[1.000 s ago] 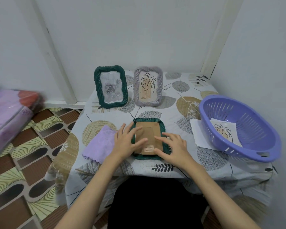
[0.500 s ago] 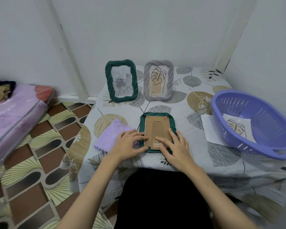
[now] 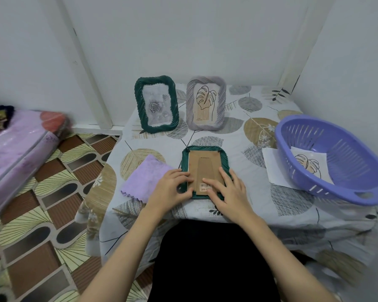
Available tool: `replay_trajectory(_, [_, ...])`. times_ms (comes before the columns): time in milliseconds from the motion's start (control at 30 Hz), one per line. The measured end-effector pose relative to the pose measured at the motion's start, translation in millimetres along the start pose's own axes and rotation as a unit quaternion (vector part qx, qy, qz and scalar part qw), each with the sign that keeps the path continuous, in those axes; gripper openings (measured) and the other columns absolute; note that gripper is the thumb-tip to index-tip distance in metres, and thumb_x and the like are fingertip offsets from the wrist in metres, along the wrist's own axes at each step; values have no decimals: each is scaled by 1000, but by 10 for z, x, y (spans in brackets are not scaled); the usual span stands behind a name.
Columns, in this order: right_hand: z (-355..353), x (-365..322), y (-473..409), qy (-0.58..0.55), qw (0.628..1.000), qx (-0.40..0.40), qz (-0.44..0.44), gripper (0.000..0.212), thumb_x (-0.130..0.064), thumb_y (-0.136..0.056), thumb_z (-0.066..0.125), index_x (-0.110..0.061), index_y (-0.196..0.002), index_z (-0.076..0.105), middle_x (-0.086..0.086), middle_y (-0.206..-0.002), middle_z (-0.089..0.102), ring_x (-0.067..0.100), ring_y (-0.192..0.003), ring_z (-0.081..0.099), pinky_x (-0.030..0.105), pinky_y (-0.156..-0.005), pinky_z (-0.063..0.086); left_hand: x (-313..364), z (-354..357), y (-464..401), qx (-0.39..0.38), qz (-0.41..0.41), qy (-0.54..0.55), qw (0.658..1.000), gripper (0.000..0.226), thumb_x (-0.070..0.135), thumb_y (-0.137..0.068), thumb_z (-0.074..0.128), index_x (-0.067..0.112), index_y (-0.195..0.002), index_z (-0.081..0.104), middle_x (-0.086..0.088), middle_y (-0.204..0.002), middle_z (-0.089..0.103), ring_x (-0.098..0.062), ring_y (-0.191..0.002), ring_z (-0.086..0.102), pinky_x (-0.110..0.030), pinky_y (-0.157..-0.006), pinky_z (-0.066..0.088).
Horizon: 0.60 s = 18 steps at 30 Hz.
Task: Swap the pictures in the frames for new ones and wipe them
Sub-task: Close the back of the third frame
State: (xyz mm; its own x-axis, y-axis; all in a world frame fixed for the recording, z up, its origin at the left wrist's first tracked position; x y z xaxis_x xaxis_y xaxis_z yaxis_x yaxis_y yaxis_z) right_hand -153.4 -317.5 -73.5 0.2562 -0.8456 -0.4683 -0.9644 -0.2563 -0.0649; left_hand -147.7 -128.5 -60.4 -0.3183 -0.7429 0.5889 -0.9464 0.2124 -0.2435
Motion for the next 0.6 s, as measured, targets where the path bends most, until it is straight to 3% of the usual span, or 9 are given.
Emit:
replay_trajectory(133, [3, 5, -2, 5, 1000, -3, 2, 60, -68, -76, 12, -54, -127, 42, -1, -157, 13, 21, -144, -1, 40, -113, 3, -2, -5, -57, 4, 6, 28, 1000, 49, 49, -74, 45, 15, -97, 71, 2, -109, 65, -11, -105, 54, -27, -95, 42])
replay_trajectory(200, [-9, 13, -10, 3, 1000, -9, 2, 60, -69, -75, 12, -55, -127, 41, -1, -157, 13, 21, -144, -1, 41, -113, 4, -61, -70, -102, 5, -21, 70, 997, 49, 50, -78, 42, 18, -102, 69, 3, -114, 64, -11, -110, 54, -34, -100, 41])
replay_trajectory(300, [-23, 16, -15, 1, 1000, -9, 1, 61, -70, -75, 13, -55, -127, 41, -1, -157, 14, 21, -144, -1, 41, -114, 5, -113, -121, -132, -17, -43, 31, 998, 57, 60, -73, 36, 29, -112, 65, 13, -126, 57, -12, -125, 43, -43, -108, 30])
replay_trajectory(400, [-16, 15, -10, -1, 1000, -6, 1, 60, -69, -75, 13, -55, -126, 42, -1, -157, 14, 20, -144, 0, 41, -114, 5, -108, -93, -104, -54, -59, -9, 997, 70, 71, -61, 36, 37, -118, 59, 22, -133, 49, -9, -134, 28, -39, -107, 18])
replay_trajectory(600, [-19, 16, -6, -5, 1000, -1, -1, 60, -69, -75, 14, -55, -126, 42, -2, -157, 14, 21, -144, 0, 40, -113, 5, -98, -55, -98, -53, -48, -63, 995, 77, 74, -55, 37, 39, -121, 57, 25, -133, 48, -7, -134, 29, -31, -99, 18])
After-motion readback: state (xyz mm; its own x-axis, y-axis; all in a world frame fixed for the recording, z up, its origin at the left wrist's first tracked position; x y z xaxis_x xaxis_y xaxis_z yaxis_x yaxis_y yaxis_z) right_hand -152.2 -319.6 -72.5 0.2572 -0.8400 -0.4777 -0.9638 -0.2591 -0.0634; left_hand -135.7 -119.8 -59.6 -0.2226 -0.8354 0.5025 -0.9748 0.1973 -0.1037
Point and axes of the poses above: each hand's wrist, its own y-axis away from the middle knuckle, its own z-axis out of the palm, x = y × z, the point moved 3 cm from there along -y, towards the middle knuckle
